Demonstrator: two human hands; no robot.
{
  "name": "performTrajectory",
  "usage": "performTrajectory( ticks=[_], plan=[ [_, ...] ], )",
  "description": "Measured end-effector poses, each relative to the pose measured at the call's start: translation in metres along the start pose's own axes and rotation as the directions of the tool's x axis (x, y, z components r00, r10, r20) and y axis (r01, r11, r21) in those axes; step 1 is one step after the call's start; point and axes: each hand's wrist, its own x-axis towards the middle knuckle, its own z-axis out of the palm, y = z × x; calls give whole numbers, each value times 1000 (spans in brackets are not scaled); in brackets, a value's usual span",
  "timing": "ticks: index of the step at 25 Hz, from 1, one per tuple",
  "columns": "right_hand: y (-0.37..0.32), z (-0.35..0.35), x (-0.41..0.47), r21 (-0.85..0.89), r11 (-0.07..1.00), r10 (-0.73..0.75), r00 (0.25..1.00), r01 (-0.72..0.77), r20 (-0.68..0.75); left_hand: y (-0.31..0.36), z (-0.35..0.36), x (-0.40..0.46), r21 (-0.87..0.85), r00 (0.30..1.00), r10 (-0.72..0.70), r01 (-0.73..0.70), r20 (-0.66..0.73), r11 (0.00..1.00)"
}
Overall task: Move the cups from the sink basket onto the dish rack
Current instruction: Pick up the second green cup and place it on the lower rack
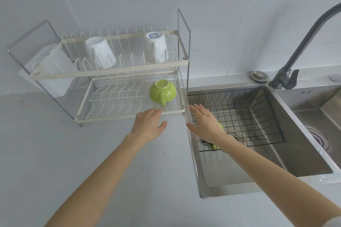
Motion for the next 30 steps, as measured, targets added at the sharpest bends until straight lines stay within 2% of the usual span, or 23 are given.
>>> performTrajectory(
  ticks=[7,17,22,26,30],
  plan=[
    [67,-16,-19,24,996,82,995,-83,49,72,17,15,-37,999,52,-51,11,998],
    [147,-35,-9,27,994,97,987,-101,130,142,49,54,-100,997,25,-18,73,995],
    [179,-32,4,54,990,116,972,-129,205,160,78,74,-254,976,-67,120,208,960],
    [195,-22,21,102,979,142,951,-175,274,171,107,94,-471,935,-135,285,326,835],
    [206,-1,37,146,961,170,921,-233,350,170,135,115,-550,888,-214,426,408,718]
  ],
)
